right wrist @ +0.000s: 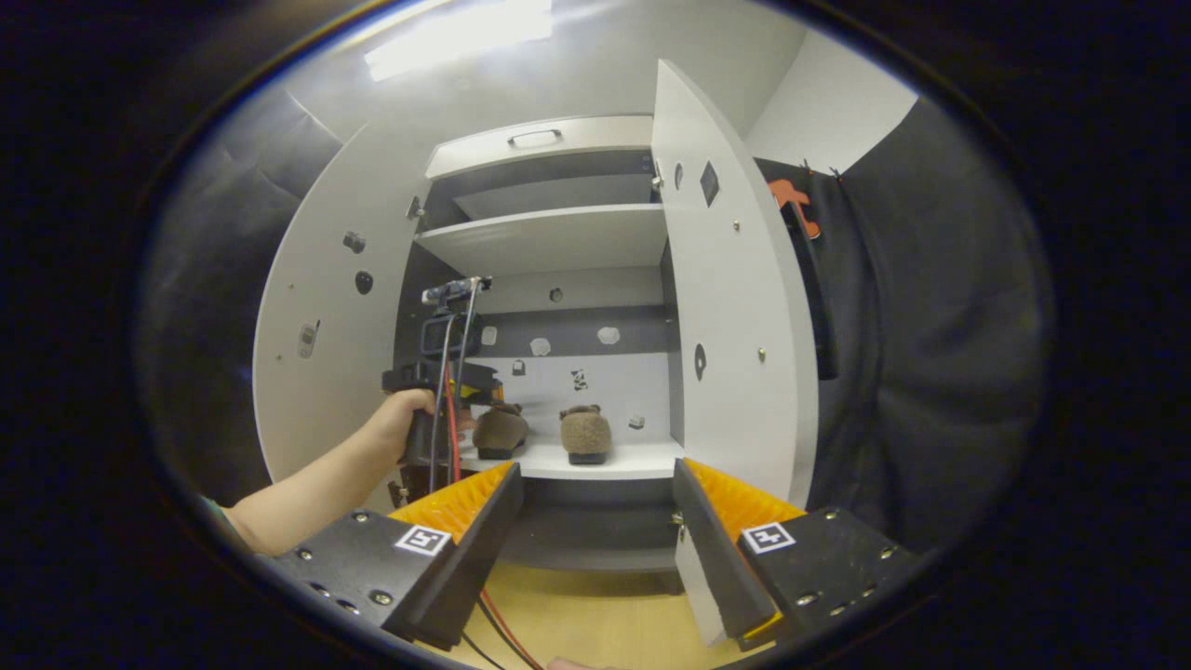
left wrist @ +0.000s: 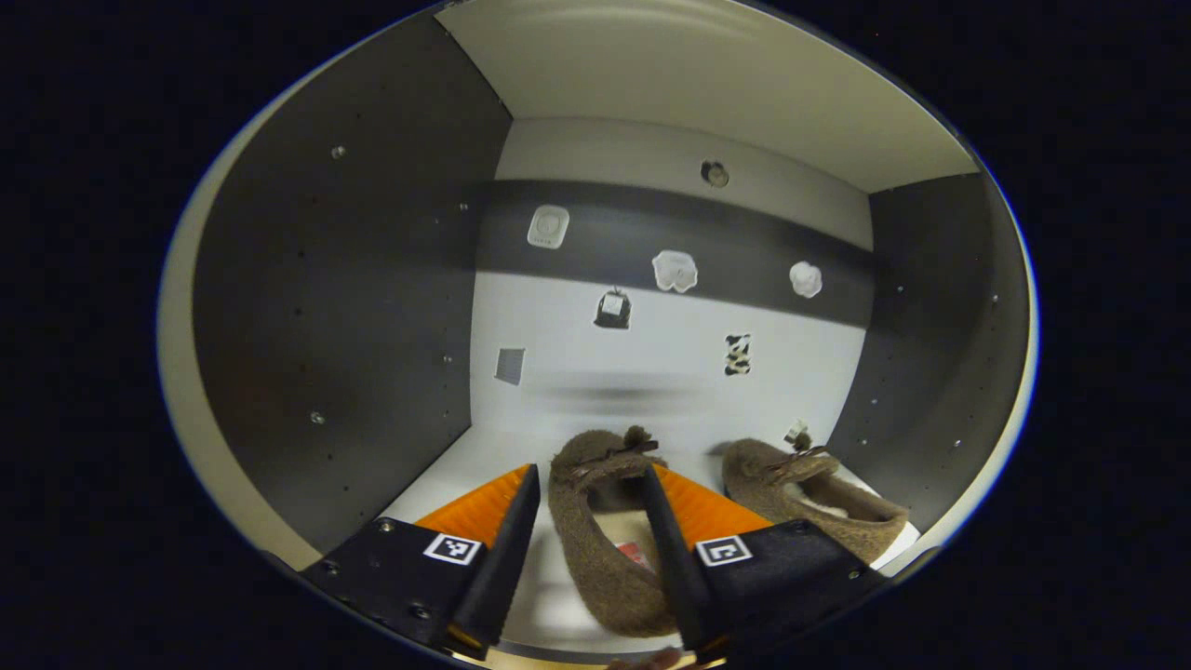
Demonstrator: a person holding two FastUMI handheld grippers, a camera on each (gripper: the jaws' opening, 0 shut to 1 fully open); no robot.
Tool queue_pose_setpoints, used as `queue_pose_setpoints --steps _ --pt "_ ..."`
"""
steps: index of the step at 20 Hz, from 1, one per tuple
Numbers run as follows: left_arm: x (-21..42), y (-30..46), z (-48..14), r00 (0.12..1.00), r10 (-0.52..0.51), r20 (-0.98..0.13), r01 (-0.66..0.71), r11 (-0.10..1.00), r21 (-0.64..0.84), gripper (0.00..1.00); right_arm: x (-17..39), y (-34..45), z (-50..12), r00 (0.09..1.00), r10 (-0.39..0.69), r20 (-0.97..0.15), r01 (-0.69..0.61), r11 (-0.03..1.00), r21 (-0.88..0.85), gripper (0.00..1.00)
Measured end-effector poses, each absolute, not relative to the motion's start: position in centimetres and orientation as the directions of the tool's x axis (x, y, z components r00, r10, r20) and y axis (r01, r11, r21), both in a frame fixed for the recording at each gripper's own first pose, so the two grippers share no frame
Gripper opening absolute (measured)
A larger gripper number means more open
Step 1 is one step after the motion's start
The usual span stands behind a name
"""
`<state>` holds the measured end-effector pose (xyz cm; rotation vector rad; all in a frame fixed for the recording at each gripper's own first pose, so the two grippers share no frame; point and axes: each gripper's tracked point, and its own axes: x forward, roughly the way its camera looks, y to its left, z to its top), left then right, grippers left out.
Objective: Grab one shoe with the right hand and put it into the shoe cabinet, grab the other shoe with the left hand and put it into the shoe cabinet; then close the right door with the right hand and the left door with the left hand.
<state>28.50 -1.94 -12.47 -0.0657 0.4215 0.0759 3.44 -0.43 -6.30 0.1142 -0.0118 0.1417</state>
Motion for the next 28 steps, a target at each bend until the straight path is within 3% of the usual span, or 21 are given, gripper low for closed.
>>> queue_pose_setpoints --steps 2,3,9,12,18,19,23,28 --pt "26.4 -1.8 -10.9 0.913 0.065 -0.402 -0.092 0.995 -0.049 0.82 2.5 -1.2 -5.8 0.992 0.124 0.011 -0.125 0.984 0.124 0.98" --pt "25.3 -1.8 -9.8 0.920 0.067 -0.386 -0.092 0.995 -0.046 0.94 1.9 -1.5 -5.7 0.992 0.126 0.006 -0.125 0.983 0.135 0.98" --pt "15.0 -1.3 -0.1 0.980 0.090 -0.176 -0.087 0.996 0.023 0.96 -2.5 -4.3 -2.9 0.994 0.100 0.040 -0.105 0.984 0.145 0.98" --pt "9.3 -3.3 1.7 0.981 -0.019 -0.195 0.012 0.999 -0.039 0.96 -4.0 -5.4 -1.7 0.995 0.086 0.046 -0.091 0.990 0.110 0.98" --pt "-1.0 -3.1 6.2 0.986 -0.119 -0.113 0.111 0.991 -0.072 0.93 -6.3 -9.2 0.9 0.994 0.092 0.054 -0.094 0.994 0.047 0.98" --pt "-2.5 -3.0 6.7 0.986 -0.130 -0.102 0.123 0.990 -0.070 0.96 -6.4 -10.6 1.4 0.995 0.079 0.057 -0.080 0.996 0.024 0.98" --pt "-8.2 -1.6 6.2 0.982 -0.123 -0.141 0.115 0.991 -0.064 0.92 -6.3 -16.6 2.6 0.999 0.030 0.040 -0.030 0.999 -0.017 0.98" --pt "-11.8 -1.3 5.4 0.982 -0.152 -0.108 0.146 0.988 -0.056 0.96 -1.5 -23.6 3.6 1.000 0.010 0.011 -0.010 1.000 0.005 0.98"
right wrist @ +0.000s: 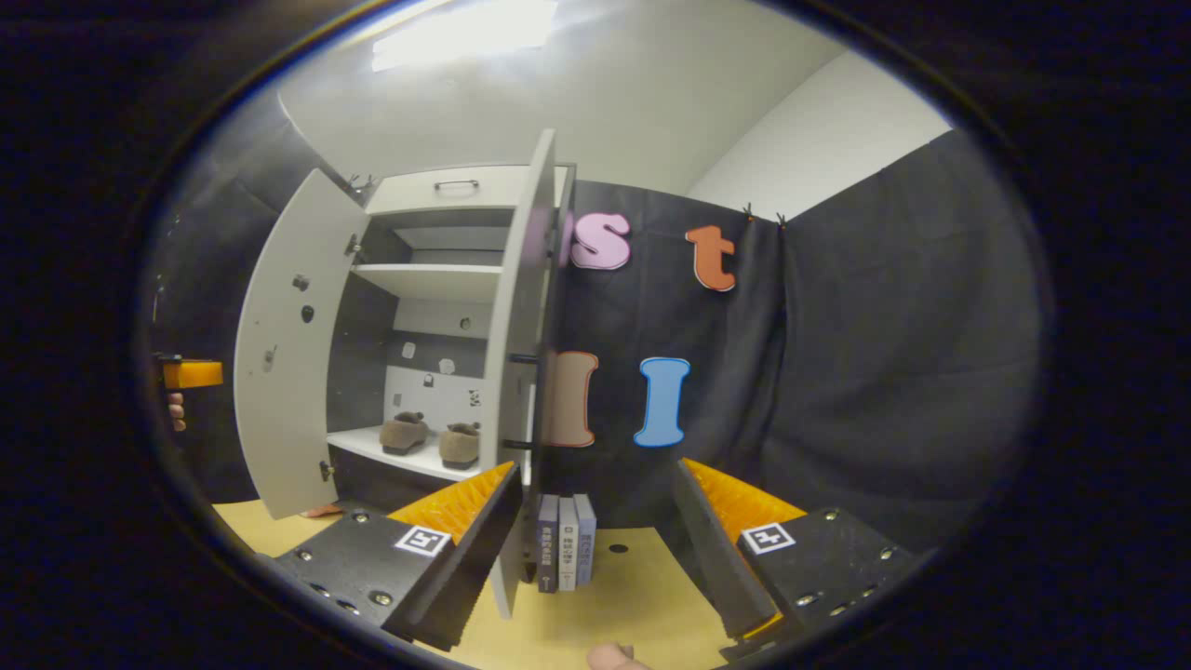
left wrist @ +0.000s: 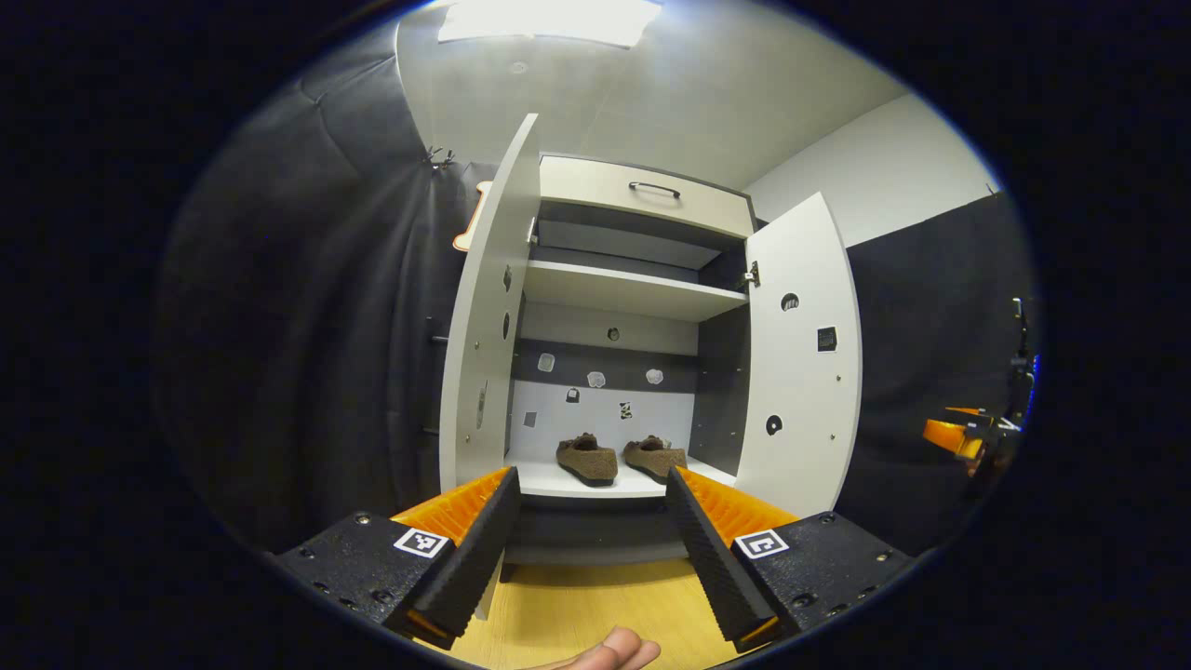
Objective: Grab one shoe with the right hand and put it into the shoe cabinet, grab the other shoe with the left hand and put it into the shoe cabinet; then close the right door with the right hand and the left door with the left hand.
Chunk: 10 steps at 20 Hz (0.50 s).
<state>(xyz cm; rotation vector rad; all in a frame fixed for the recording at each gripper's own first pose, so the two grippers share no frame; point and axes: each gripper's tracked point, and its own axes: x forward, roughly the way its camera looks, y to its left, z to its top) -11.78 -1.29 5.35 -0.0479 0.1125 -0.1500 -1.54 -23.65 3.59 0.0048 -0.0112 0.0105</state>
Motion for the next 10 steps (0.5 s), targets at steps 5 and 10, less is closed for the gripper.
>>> queue_pose_setpoints --steps 5,10 --pt "-13.6 0.7 2.0 0.988 -0.082 -0.131 0.082 0.997 -0.011 0.96 6.7 -27.2 2.1 0.997 0.076 -0.018 -0.076 0.997 -0.005 0.98" --pt "-15.9 3.2 -1.9 0.979 -0.101 -0.177 0.101 0.995 -0.007 0.96 12.1 -28.3 0.3 0.994 0.091 -0.068 -0.091 0.996 0.005 0.99"
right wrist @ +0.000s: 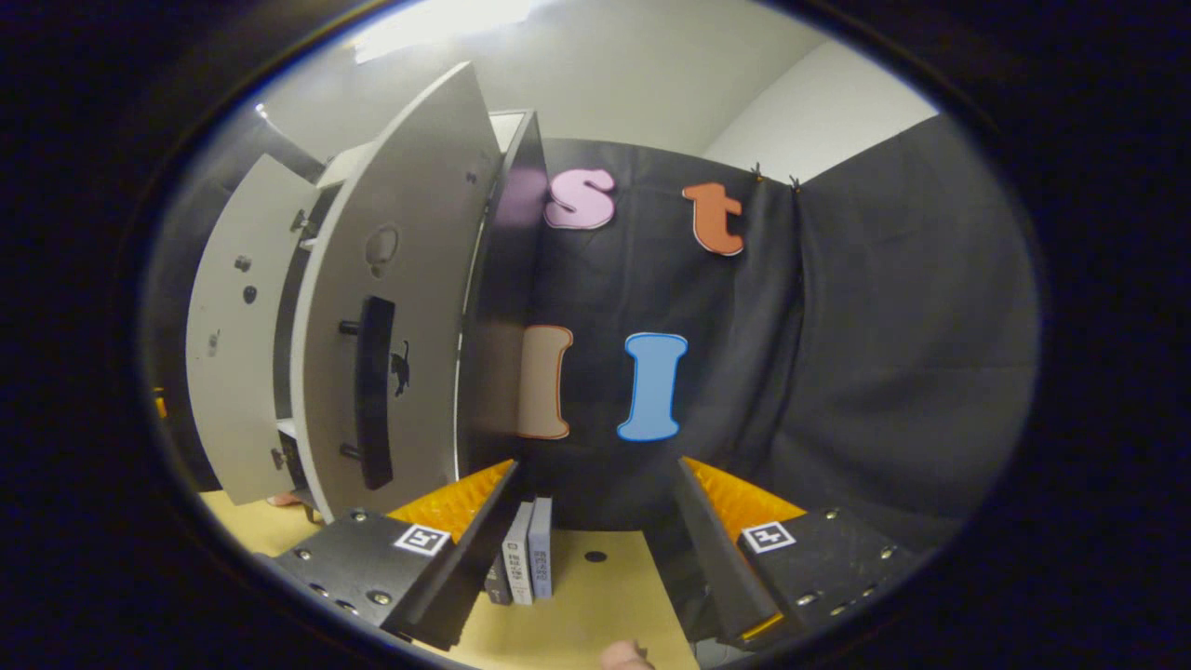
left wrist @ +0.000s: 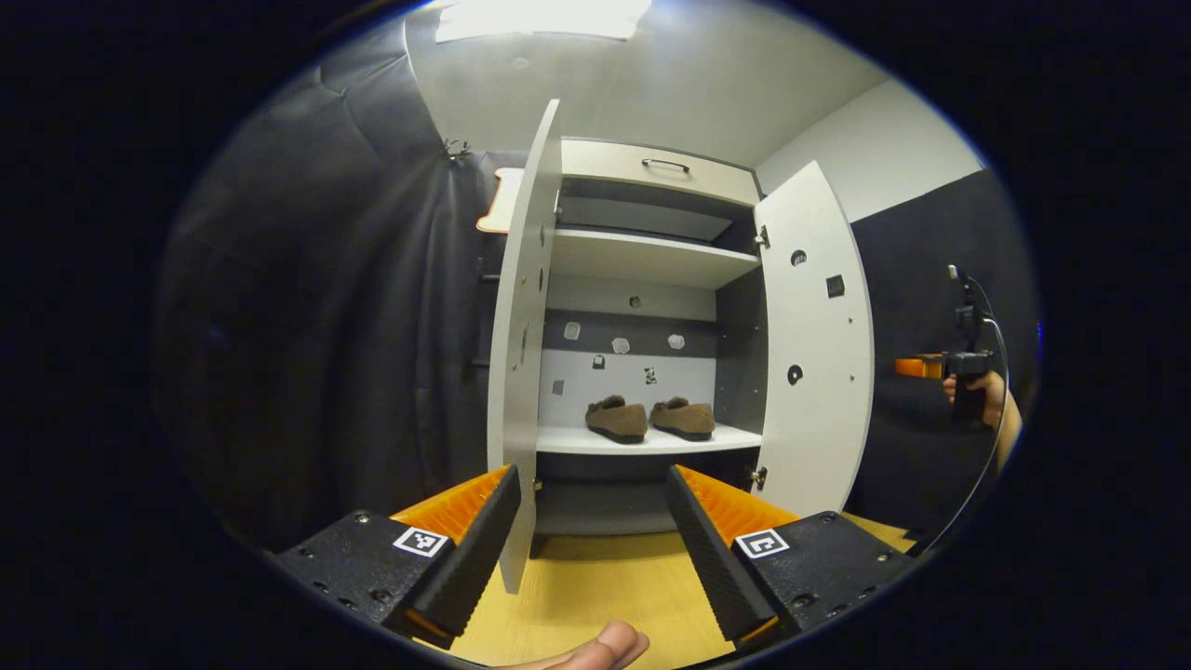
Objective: Grab one shoe with the right hand and put it into the shoe cabinet, grab the other shoe with the left hand and put it into the shoe cabinet; then close the right door with the right hand and the left door with the left hand.
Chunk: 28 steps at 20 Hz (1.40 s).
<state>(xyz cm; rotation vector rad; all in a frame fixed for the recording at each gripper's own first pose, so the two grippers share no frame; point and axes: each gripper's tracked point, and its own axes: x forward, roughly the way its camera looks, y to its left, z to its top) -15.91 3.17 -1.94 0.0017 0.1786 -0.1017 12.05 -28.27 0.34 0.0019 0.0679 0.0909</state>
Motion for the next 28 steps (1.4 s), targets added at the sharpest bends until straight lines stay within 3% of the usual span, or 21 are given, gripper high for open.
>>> queue_pose_setpoints --steps 2,5,6,9,10,14,16,28 --pt "-15.8 4.8 -3.0 0.971 -0.105 -0.214 0.102 0.994 -0.026 0.93 13.1 -26.3 0.9 0.989 0.142 -0.040 -0.141 0.990 0.015 0.98" --pt "-15.6 7.2 -3.7 0.966 -0.089 -0.243 0.084 0.996 -0.032 0.96 13.9 -23.0 2.0 0.979 0.205 -0.009 -0.204 0.976 0.072 0.99" --pt "-15.5 7.6 -3.5 0.969 -0.085 -0.234 0.079 0.996 -0.038 0.93 14.2 -22.2 2.0 0.977 0.213 -0.019 -0.211 0.975 0.071 0.98" --pt "-15.6 8.3 -3.6 0.972 -0.097 -0.212 0.087 0.995 -0.054 0.96 15.1 -18.8 1.1 0.968 0.241 -0.063 -0.240 0.970 0.032 0.98" --pt "-15.8 8.3 -3.5 0.973 -0.103 -0.205 0.093 0.994 -0.055 0.96 13.9 -17.8 1.5 0.964 0.258 -0.067 -0.257 0.966 0.032 0.87" --pt "-16.2 8.1 -2.8 0.978 -0.108 -0.177 0.099 0.993 -0.061 0.96 13.3 -13.1 1.8 0.946 0.315 -0.077 -0.312 0.949 0.053 0.89" --pt "-16.1 7.8 -2.9 0.978 -0.119 -0.173 0.111 0.992 -0.057 0.93 13.1 -11.5 2.0 0.946 0.316 -0.067 -0.314 0.949 0.029 0.89" --pt "-15.3 9.3 -4.2 0.975 -0.116 -0.191 0.099 0.990 -0.097 0.96 12.8 -6.5 1.0 0.947 0.316 -0.057 -0.312 0.948 0.064 0.89"
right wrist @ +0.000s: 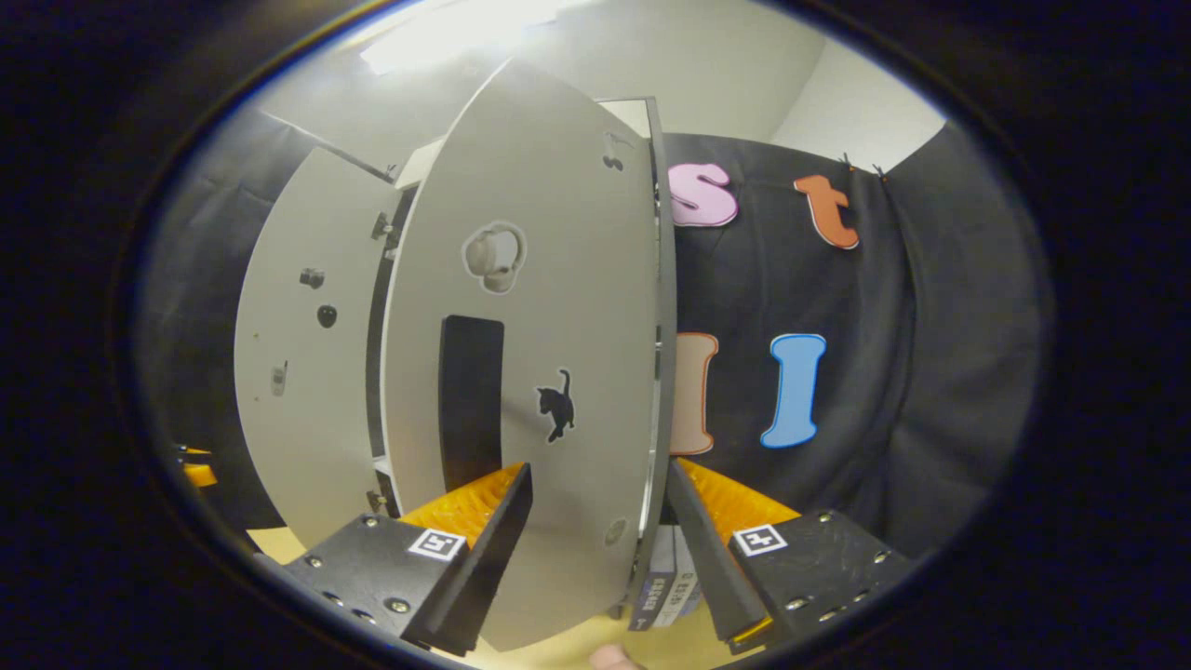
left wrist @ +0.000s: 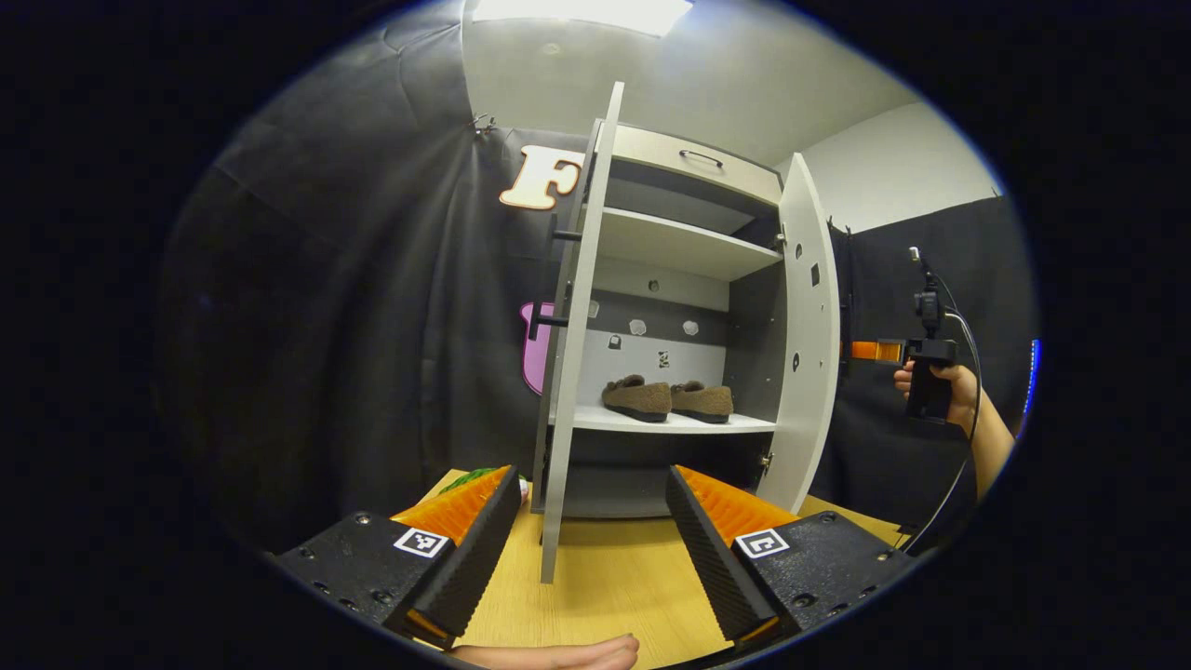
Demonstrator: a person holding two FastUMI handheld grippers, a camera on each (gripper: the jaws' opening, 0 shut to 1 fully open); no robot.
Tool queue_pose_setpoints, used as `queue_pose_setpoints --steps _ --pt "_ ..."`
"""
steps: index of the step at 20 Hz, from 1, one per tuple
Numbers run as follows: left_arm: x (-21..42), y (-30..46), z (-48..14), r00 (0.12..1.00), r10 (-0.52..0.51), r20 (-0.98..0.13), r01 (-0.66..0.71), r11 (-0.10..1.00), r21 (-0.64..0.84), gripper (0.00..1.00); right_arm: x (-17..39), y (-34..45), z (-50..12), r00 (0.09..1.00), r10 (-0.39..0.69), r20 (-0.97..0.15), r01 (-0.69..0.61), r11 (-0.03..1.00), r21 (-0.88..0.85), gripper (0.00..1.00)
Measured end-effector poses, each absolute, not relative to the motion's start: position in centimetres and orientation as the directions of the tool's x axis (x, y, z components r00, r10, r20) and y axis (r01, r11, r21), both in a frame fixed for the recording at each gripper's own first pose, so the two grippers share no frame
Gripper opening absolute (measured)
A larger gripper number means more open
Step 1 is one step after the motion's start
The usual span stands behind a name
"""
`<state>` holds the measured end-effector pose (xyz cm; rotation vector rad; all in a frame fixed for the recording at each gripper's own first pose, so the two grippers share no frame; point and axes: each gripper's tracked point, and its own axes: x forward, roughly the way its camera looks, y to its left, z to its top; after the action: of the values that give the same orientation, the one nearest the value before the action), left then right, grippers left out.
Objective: Grab one shoe with the right hand and put it into the shoe cabinet, grab the other shoe with the left hand and put it into the shoe cabinet; then close the right door with the right hand and the left door with the left hand.
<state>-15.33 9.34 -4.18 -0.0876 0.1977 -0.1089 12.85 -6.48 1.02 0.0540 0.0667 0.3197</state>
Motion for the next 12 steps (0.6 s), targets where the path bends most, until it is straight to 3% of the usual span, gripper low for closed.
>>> queue_pose_setpoints --steps 4,6,8,9,10,12 --pt "-14.9 10.4 -4.3 0.977 -0.090 -0.193 0.077 0.994 -0.075 0.96 12.6 -4.2 0.5 0.945 0.324 -0.038 -0.319 0.943 0.095 0.88" --pt "-14.6 11.7 -4.3 0.979 -0.057 -0.197 0.048 0.998 -0.049 0.99 12.0 -2.6 0.7 0.937 0.350 -0.019 -0.346 0.932 0.105 0.95" --pt "-14.4 13.2 -4.2 0.979 -0.018 -0.201 0.011 0.999 -0.032 0.93 11.5 -2.5 0.9 0.940 0.340 -0.012 -0.338 0.937 0.082 0.95" --pt "-14.1 14.0 -4.5 0.978 0.001 -0.210 -0.007 1.000 -0.029 0.99 11.2 -2.4 0.9 0.941 0.339 -0.008 -0.337 0.938 0.078 0.95" --pt "-14.0 14.8 -5.0 0.972 0.011 -0.234 -0.018 0.999 -0.027 0.92 10.6 -2.1 0.8 0.939 0.343 -0.010 -0.342 0.936 0.081 0.95" --pt "-13.2 16.3 -5.1 0.968 0.025 -0.251 -0.039 0.998 -0.051 0.96 9.3 -1.4 0.6 0.929 0.370 -0.015 -0.368 0.927 0.076 0.95"
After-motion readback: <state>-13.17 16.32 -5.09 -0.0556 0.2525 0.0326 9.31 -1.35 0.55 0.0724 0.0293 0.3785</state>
